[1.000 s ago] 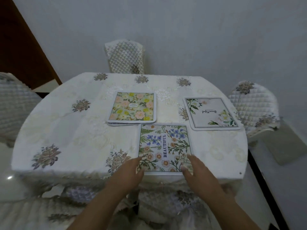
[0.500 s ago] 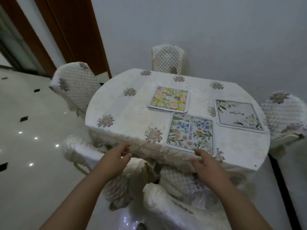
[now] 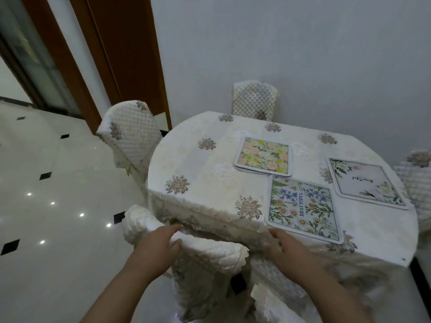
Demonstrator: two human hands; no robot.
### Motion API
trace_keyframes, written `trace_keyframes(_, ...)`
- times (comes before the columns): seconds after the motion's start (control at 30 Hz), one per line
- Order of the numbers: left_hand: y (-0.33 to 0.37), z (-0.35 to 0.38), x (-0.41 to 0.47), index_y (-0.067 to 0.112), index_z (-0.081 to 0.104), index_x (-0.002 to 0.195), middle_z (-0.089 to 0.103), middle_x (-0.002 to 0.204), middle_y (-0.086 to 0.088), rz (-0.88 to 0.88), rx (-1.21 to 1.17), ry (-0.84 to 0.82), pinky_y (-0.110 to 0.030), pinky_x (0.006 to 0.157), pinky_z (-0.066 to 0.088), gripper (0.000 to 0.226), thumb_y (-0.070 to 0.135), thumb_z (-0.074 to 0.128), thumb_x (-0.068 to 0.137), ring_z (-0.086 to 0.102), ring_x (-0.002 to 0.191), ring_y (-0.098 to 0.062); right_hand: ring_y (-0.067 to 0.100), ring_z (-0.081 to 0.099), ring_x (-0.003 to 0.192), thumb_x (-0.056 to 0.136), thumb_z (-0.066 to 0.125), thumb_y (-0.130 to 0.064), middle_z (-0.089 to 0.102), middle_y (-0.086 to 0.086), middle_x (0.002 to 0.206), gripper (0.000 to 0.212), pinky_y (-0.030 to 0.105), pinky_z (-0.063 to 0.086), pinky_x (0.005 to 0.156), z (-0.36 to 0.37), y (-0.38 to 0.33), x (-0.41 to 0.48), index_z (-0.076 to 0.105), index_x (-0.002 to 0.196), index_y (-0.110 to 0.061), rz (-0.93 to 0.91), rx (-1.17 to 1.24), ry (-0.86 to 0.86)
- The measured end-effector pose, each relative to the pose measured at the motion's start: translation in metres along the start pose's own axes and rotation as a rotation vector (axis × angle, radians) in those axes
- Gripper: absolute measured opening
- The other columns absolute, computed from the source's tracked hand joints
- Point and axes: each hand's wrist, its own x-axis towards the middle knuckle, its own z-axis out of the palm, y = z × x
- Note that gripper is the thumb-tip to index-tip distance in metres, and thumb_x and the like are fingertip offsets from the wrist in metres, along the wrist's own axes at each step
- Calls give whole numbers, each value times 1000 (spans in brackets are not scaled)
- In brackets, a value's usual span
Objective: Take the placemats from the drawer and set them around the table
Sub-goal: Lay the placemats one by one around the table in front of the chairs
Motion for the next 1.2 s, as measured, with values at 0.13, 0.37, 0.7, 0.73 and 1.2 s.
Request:
trace_keyframes(0.13,-46,-27,55,35,47,142,52,144,11,58,96,-48,-30,105,41,45,40,48,97,49,131,-11,15,50,126,91,51,-44,48,-6,145,55,36,42,104,32,-51,37,39,143,-31,69,-11,29)
trace_keyframes(0.37,-89,-58,164,33,44,143,52,142,10,220,275,-255,-33,102,44,46,44,42,98,49,129,-12,18,48,128,96,50,-38,46,-3,146,51,35,40,104,57,-112,83,37,145,-30,211,40,126)
trace_keyframes(0.7,2,-29,305,32,42,145,49,146,4,407,270,-331,-37,106,42,49,44,45,98,49,129,-18,15,58,110,95,51,-41,55,-4,136,47,28,42,89,3,-82,152,45,138,-24,352,43,278)
trace_keyframes(0.73,13,-25,318,32,42,145,49,146,4,400,279,-334,-37,106,42,49,44,45,98,49,129,-19,16,58,111,96,50,-40,55,-4,137,46,28,42,88,-4,-76,167,45,139,-24,358,61,277)
trace_keyframes(1.2,109,107,510,25,30,152,41,150,-11,259,258,-360,-40,107,37,57,35,46,99,42,134,-29,27,50,123,93,58,-33,43,9,145,52,37,41,103,-43,60,419,45,140,-16,395,261,301)
